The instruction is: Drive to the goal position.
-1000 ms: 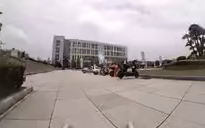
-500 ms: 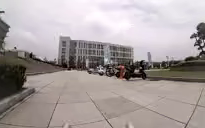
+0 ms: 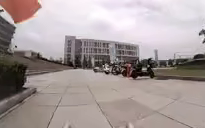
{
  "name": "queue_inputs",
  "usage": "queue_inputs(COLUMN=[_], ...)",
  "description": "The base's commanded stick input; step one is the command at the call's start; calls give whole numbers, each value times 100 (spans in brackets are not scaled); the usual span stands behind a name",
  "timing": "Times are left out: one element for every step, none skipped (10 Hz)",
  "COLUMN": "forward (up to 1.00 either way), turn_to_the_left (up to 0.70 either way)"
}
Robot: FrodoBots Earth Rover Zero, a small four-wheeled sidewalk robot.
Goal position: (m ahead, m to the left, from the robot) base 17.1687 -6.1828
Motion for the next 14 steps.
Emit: queue_inputs(forward=[0,0,0,0,0,0,0,0,0,1,2,2,22,45], turn_to_the_left=[0,0,0,0,0,0,0,0,1,1,0,2,15,27])
